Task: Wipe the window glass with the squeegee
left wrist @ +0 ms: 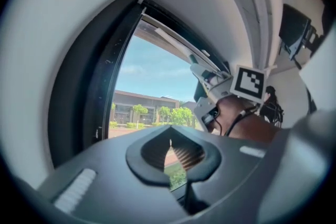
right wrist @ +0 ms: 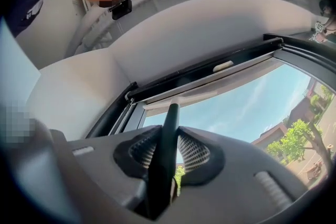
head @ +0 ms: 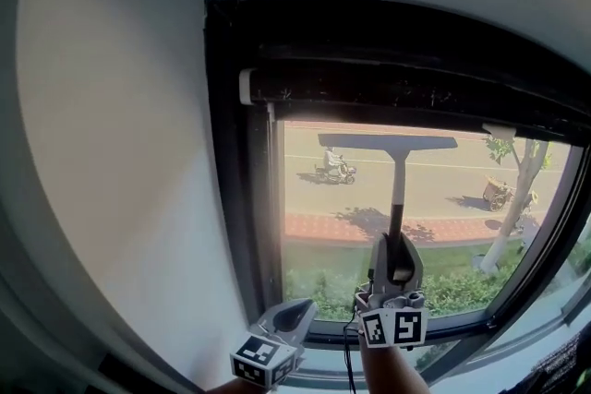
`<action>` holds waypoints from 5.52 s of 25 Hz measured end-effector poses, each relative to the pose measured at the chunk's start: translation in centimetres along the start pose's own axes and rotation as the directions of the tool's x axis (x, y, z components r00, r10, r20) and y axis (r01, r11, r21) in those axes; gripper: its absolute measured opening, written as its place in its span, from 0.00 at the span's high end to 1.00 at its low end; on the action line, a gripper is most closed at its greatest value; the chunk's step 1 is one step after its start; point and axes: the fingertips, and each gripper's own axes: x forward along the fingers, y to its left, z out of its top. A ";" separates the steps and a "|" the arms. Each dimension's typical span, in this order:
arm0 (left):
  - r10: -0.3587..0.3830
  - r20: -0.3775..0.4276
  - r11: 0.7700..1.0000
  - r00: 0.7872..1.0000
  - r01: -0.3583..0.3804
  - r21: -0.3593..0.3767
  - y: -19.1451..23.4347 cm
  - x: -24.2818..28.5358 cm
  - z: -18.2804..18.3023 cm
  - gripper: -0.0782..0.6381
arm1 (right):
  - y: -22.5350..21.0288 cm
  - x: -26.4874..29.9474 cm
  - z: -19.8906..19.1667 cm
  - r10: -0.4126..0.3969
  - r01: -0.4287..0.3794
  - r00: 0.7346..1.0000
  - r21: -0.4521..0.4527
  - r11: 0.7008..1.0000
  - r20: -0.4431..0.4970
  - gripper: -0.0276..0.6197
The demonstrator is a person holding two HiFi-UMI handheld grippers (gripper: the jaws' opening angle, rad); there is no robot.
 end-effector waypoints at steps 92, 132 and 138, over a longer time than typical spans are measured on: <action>-0.019 -0.127 0.999 0.992 0.014 -0.040 -2.1 -3.5 -6.0 0.88 | 2.9 -11.6 -11.4 -0.107 0.096 0.937 -0.048 0.994 -0.334 0.80; -0.108 -0.205 0.993 0.973 0.098 -0.060 -4.4 -4.6 -9.4 0.88 | 4.7 -22.6 -17.1 -0.188 0.203 0.842 -0.027 0.979 -0.505 0.80; -0.126 -0.226 0.992 0.966 0.117 -0.054 -5.1 -4.6 -11.0 0.88 | 4.3 -25.4 -19.0 -0.208 0.227 0.823 -0.029 0.973 -0.528 0.80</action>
